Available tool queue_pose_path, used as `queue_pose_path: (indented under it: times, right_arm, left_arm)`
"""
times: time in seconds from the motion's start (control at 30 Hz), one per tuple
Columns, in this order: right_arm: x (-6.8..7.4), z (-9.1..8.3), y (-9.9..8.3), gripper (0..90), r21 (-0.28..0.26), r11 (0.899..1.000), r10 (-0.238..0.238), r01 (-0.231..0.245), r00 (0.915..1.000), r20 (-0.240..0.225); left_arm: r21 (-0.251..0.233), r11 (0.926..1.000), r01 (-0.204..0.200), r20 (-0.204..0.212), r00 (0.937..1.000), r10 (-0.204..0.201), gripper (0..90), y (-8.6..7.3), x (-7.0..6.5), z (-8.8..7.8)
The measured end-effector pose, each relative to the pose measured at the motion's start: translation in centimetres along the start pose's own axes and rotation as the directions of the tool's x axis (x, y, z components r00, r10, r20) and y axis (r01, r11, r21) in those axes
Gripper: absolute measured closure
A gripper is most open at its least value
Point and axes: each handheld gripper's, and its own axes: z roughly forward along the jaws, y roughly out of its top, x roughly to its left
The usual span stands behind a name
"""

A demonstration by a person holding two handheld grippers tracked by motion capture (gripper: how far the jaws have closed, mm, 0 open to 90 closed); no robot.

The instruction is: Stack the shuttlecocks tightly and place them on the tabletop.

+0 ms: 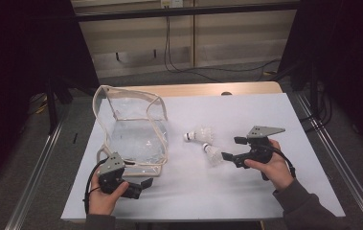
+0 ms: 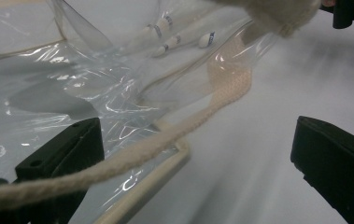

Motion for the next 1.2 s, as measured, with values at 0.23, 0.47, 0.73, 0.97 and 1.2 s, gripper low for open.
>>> queue_pose_path:
  times: [0.23,0.47,0.73,0.97,1.2]
  right_arm:
    - [0.3,-0.2,-0.2,14.4,-0.011,1.000,-0.002,0.002,1.0000,-0.009]
    - [0.5,-0.2,-0.5,13.9,-0.002,1.000,-0.012,0.012,0.9999,-0.009]
    - [0.8,-0.3,-0.7,13.3,-0.005,1.000,-0.024,0.024,0.9997,-0.008]
    - [1.2,-0.2,-0.8,12.4,-0.005,1.000,-0.031,0.030,0.9993,-0.022]
    - [1.4,-0.1,-1.0,10.8,-0.009,0.999,-0.031,0.031,0.9987,-0.041]
  left_arm:
    - [-0.007,1.0000,0.002,-0.001,1.0000,-0.002,2.8,0.0,0.0,0.0]
    - [0.000,1.0000,0.000,-0.003,1.0000,0.000,2.8,0.0,0.0,0.0]
    - [-0.001,1.0000,0.000,-0.007,1.0000,0.000,2.8,0.0,0.0,0.0]
    - [-0.005,1.0000,0.001,-0.006,1.0000,-0.001,2.8,0.1,0.0,0.1]
    - [-0.007,1.0000,0.000,-0.005,1.0000,0.000,2.6,0.1,0.1,0.2]
